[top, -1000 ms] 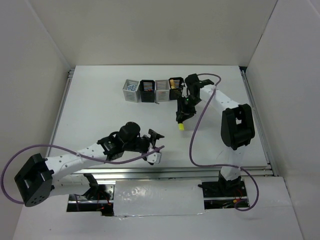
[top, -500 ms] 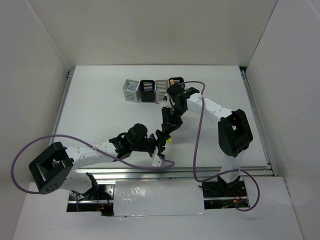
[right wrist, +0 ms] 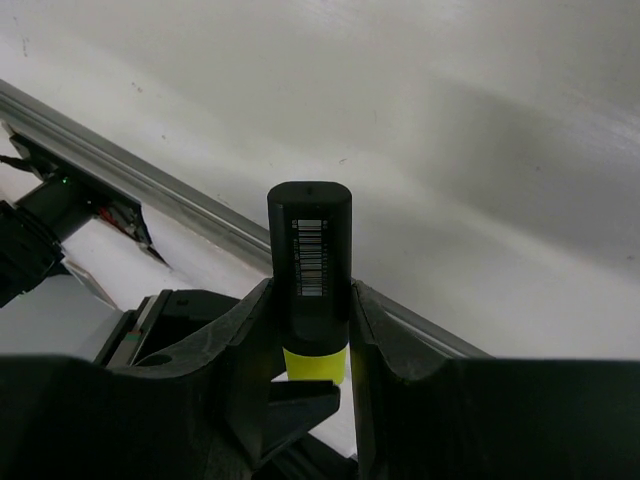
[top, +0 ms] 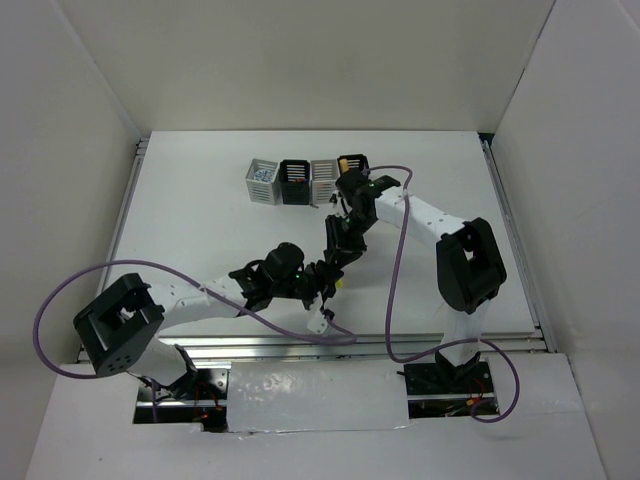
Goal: Sort the stationery into containers
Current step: Place the pen in the storage box.
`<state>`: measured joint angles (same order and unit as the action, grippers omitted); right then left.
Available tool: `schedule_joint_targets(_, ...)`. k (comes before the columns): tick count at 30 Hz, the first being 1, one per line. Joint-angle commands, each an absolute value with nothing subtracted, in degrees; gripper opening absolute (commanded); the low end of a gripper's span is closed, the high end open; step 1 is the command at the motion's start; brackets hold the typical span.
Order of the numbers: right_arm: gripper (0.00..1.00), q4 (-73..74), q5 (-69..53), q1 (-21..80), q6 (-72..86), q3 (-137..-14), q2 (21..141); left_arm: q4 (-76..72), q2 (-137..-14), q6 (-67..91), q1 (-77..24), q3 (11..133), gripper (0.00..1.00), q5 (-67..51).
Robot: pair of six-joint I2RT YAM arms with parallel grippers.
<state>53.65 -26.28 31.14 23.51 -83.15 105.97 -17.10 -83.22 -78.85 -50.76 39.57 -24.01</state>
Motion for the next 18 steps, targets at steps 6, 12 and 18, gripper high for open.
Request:
schedule_joint_targets(6, 0.0, 54.58, -29.52, 31.2, 24.35, -82.53, 103.1, -16.43, -84.11, -83.59, -50.36, 41.92, 0.39, -24.79)
schedule_joint_targets(12, 0.39, 54.31, -33.56, 28.75, 21.63, -83.49, 102.92, -17.83, -81.13, -80.52, -51.94, 40.17, 0.09, -23.21)
schedule_joint_targets(18, 0.61, 57.47, -33.48, 19.88, 14.45, -91.04, 102.83, -14.86, -71.47, -72.09, -56.42, 38.58, 0.0, -23.21)
